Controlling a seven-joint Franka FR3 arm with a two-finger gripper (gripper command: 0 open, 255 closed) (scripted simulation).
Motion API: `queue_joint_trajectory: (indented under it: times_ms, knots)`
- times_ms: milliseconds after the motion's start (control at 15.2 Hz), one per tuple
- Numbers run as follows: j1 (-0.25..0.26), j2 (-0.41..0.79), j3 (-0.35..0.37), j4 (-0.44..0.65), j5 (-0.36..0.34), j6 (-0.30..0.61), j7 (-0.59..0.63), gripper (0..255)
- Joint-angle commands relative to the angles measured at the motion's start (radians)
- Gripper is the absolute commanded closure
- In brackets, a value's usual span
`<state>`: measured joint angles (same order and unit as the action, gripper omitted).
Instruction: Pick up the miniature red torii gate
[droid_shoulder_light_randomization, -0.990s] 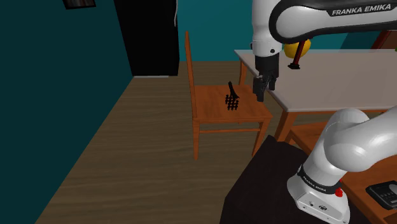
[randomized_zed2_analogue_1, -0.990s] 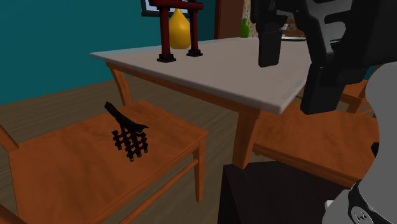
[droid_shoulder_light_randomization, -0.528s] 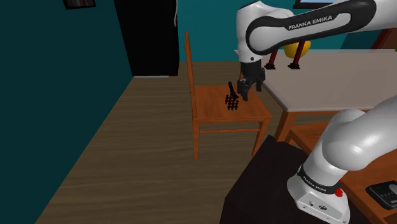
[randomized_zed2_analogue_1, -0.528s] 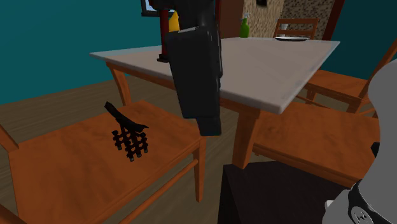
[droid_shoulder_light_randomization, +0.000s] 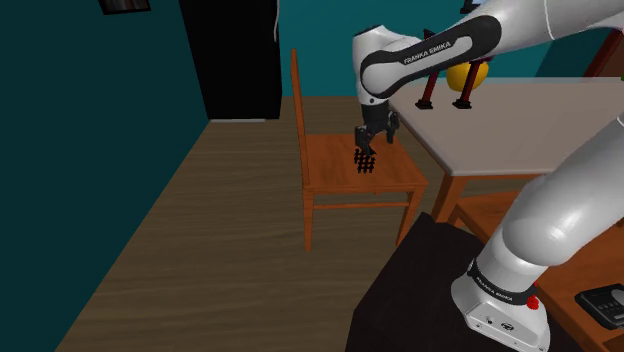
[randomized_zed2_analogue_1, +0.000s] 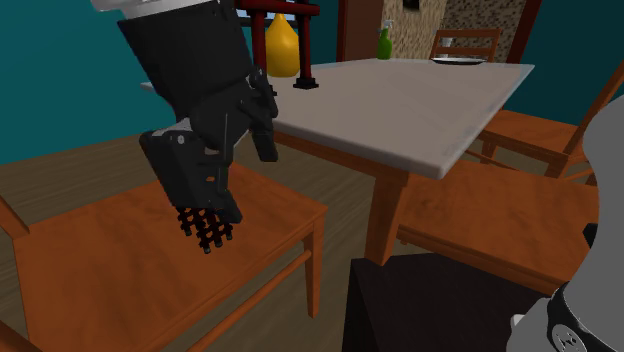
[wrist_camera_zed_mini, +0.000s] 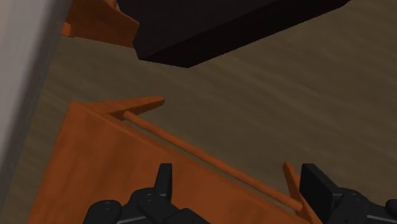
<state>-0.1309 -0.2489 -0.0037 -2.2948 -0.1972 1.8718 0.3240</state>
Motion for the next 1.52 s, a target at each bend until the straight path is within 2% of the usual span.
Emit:
queue_joint_trajectory:
  times_ms: [0,594,1188,1452]
  knots:
    - [-0.019,0.064,-0.012,0.037,-0.016,0.034,0.026,0]
    - [-0.084,0.359,-0.072,0.26,-0.06,0.132,0.13,0]
    - [-0.147,0.633,-0.135,0.539,-0.055,0.158,0.197,0]
    - [-0.148,0.658,-0.135,0.52,-0.058,0.201,0.208,0]
